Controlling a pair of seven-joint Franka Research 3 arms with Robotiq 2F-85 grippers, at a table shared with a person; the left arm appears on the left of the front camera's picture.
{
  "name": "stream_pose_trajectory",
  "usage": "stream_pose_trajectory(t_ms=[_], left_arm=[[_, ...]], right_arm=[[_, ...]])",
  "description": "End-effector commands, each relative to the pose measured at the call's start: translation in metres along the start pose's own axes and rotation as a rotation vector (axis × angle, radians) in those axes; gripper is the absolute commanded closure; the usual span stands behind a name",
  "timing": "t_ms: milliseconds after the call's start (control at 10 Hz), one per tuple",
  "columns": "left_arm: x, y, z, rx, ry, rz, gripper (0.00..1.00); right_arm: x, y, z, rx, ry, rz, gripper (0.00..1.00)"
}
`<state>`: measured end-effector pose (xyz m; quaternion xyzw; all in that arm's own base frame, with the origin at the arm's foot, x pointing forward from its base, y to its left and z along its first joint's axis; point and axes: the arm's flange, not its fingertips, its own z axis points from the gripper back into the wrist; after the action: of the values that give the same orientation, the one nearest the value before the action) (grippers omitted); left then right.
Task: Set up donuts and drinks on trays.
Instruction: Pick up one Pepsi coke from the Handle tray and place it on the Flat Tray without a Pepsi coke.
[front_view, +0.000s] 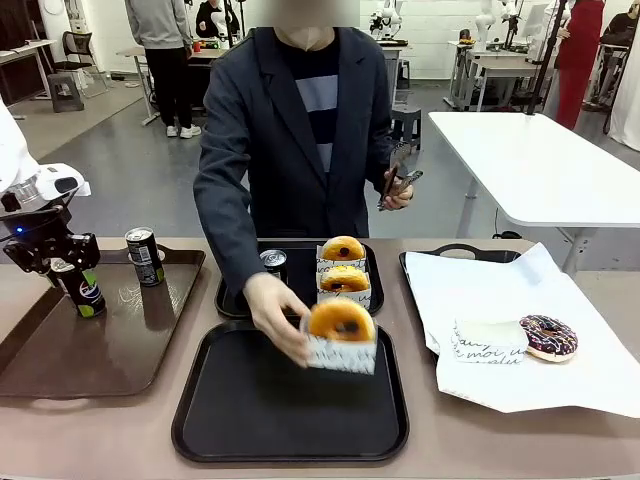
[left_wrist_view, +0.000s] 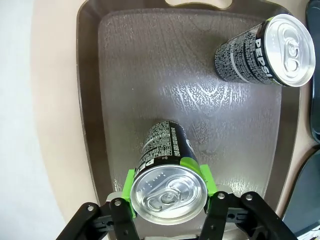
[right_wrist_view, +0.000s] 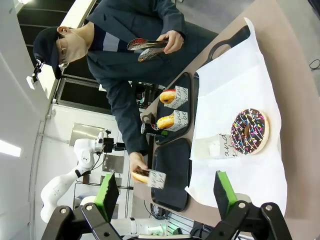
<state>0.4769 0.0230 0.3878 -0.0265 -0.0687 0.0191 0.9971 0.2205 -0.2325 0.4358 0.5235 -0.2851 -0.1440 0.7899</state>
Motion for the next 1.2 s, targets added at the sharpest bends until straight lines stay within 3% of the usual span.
stream_pose_trajectory(t_ms=[0, 100, 500, 800, 900, 1100], left_arm=[[-0.002, -0.002, 0.02, -0.016, -0.01, -0.013, 1.0], [-0.007, -0.01, 0.046, 0.035, 0.03, 0.015, 1.0], [-0.063, -0.036, 0.142, 0.028, -0.048, 0.002, 1.0], [-0.061, -0.024, 0.141, 0.025, -0.043, 0.068, 1.0], [-0.071, -0.036, 0.161, 0.021, -0.047, -0.01, 1.0], [-0.071, -0.036, 0.161, 0.021, -0.047, -0.01, 1.0]], right_arm=[[0.002, -0.001, -0.001, 0.023, -0.013, 0.014, 0.0], [0.002, -0.001, -0.001, 0.023, -0.013, 0.014, 0.0], [0.002, -0.001, -0.001, 0.023, -0.013, 0.014, 0.0], [0.002, -0.001, -0.001, 0.023, -0.013, 0.014, 0.0], [0.002, -0.001, -0.001, 0.023, -0.013, 0.014, 0.0], [0.002, -0.001, -0.001, 0.023, -0.013, 0.014, 0.0]])
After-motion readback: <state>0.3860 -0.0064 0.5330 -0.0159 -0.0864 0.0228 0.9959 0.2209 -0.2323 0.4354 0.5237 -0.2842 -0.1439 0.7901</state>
